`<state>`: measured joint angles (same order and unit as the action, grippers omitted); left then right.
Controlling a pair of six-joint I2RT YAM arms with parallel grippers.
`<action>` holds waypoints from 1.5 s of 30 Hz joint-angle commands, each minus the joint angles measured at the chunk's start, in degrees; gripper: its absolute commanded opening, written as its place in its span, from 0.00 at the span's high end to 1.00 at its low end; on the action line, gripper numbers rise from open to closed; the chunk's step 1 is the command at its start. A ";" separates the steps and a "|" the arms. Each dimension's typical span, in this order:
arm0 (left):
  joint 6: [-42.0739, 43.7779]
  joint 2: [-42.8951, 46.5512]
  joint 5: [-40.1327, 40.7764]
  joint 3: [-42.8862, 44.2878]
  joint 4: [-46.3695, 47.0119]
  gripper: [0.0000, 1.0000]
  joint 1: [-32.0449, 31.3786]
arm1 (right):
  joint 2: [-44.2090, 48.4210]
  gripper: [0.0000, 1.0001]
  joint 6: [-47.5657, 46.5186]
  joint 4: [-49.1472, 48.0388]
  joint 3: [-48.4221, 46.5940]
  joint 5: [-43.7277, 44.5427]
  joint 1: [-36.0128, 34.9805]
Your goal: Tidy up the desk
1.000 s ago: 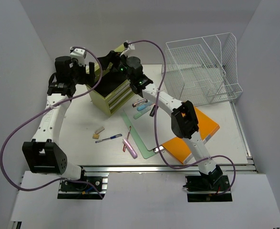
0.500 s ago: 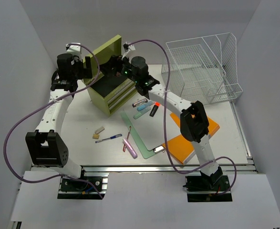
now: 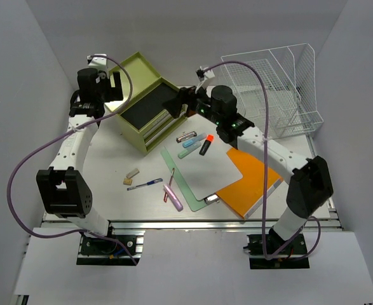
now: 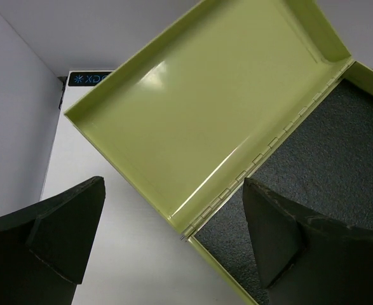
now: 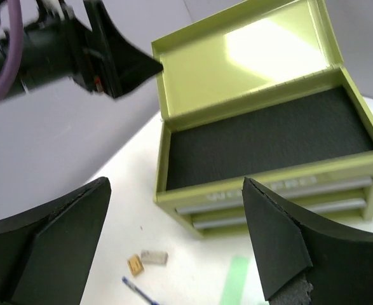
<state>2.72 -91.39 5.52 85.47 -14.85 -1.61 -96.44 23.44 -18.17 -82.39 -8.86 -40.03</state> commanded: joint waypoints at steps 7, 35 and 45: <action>-8.77 8.59 -2.44 -0.48 -6.83 0.02 0.02 | 8.89 0.11 -6.30 17.99 7.14 6.83 -0.05; -40.78 43.40 2.03 -27.20 -45.62 0.02 0.02 | -7.96 0.29 -11.67 25.91 19.64 12.82 -26.41; -38.14 42.53 2.39 -25.36 -44.83 0.02 0.02 | -1.65 0.85 -7.36 27.49 23.15 18.26 -26.41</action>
<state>-36.67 -48.47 7.11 58.57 -60.14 -1.61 -102.67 14.35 9.08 -60.45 6.20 -66.39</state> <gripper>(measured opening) 0.982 0.332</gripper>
